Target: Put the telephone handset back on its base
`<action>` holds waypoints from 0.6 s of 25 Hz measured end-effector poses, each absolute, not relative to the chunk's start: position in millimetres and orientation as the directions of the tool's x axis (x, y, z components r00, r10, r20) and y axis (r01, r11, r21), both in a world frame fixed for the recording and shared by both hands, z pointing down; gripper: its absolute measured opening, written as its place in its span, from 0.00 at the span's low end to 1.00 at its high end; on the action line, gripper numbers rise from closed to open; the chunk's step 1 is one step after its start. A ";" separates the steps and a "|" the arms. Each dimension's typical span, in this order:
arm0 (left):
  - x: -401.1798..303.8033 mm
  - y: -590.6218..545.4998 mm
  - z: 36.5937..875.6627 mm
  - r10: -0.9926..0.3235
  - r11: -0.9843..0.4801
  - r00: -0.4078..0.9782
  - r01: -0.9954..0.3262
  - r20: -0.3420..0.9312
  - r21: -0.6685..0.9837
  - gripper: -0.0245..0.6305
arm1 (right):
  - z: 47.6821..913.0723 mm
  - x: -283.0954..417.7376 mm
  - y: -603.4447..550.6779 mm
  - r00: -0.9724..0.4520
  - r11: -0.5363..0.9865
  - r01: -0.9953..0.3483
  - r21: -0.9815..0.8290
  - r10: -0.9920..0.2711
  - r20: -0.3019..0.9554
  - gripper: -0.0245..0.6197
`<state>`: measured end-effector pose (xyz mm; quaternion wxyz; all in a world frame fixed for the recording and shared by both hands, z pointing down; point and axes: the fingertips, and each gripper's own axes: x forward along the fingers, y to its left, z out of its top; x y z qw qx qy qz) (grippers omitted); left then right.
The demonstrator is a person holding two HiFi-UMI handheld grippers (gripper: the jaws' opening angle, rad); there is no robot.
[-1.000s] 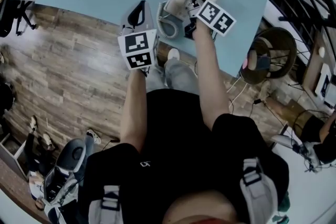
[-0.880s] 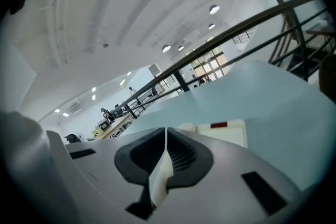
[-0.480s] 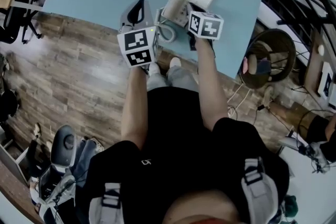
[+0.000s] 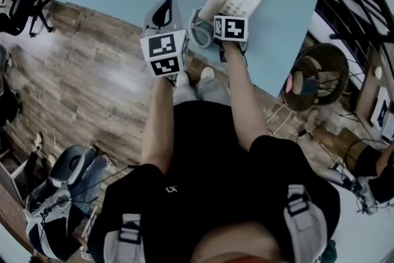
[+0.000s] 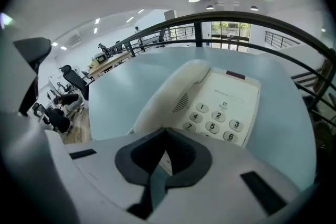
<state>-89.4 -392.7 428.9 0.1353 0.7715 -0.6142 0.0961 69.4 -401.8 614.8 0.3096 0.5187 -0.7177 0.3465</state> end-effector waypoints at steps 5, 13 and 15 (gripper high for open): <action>-81.1 -406.2 399.0 -0.937 -0.230 0.243 -0.970 0.252 0.080 0.04 | 545.3 87.1 -432.9 -0.248 0.225 -0.967 -0.123 -0.696 0.674 0.03; -48.3 -431.8 339.6 -0.947 -0.294 0.296 -0.955 0.128 0.034 0.04 | 358.1 91.3 -470.6 -0.374 0.373 -0.927 -0.039 -0.913 0.162 0.03; -40.8 -435.5 325.4 -0.947 -0.305 0.305 -0.952 0.104 0.020 0.04 | 331.0 94.4 -468.7 -0.386 0.386 -0.922 -0.019 -0.917 0.096 0.03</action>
